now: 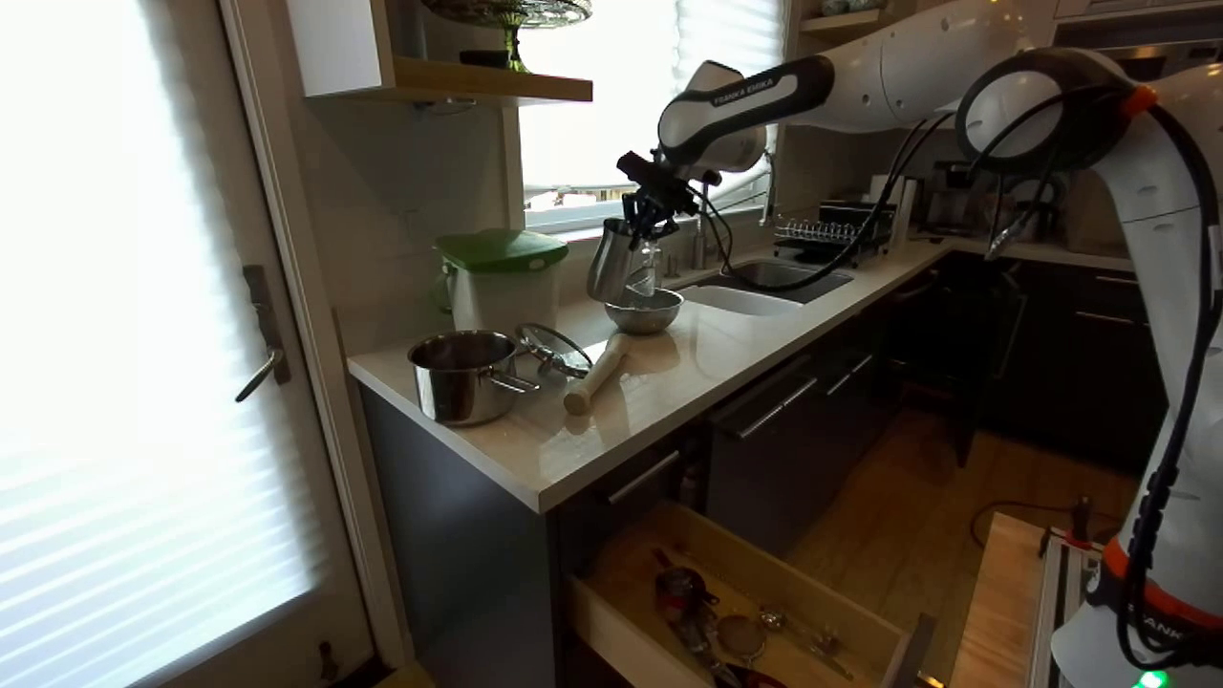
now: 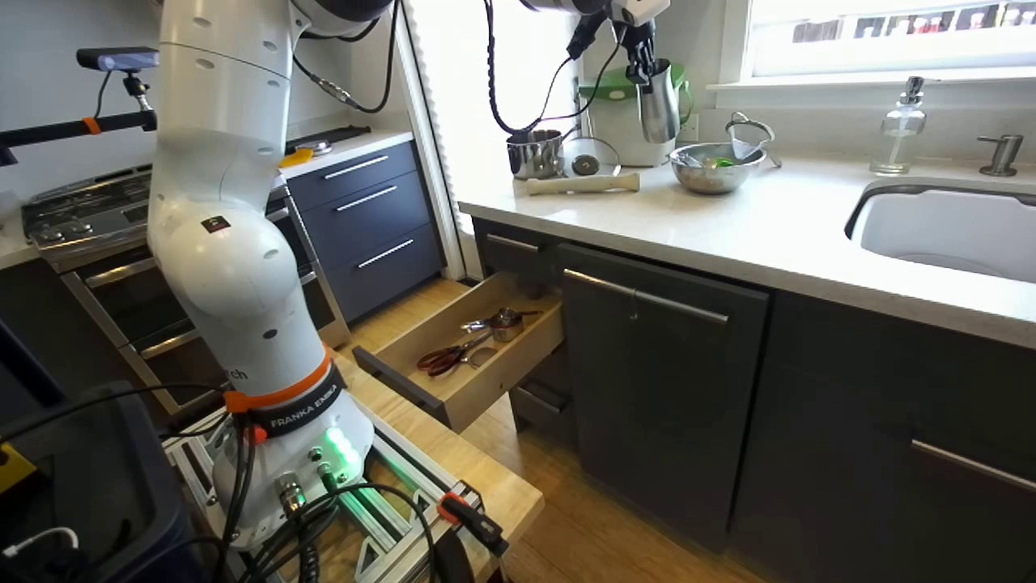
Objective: Move the silver vessel backwards
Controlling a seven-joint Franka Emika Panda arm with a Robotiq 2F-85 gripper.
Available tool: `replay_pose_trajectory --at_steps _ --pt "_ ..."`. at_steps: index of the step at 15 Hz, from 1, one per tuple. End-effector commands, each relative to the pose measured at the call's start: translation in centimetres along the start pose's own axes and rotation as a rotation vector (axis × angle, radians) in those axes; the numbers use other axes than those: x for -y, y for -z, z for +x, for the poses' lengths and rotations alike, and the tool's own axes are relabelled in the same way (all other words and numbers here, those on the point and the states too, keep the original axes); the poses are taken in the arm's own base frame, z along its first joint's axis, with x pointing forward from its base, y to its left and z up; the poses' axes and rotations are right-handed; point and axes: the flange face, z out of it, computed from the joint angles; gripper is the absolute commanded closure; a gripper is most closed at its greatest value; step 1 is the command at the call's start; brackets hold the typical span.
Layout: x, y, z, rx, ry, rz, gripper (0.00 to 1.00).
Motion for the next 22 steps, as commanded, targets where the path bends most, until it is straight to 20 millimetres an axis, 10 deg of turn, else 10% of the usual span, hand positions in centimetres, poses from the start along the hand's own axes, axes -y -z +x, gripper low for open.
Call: replay_pose_trajectory --at_steps 1,22 --pt "1.6 -1.0 -0.7 0.055 0.019 -0.004 0.99" --pt "1.3 -8.9 -1.5 0.102 0.038 -0.206 0.99"
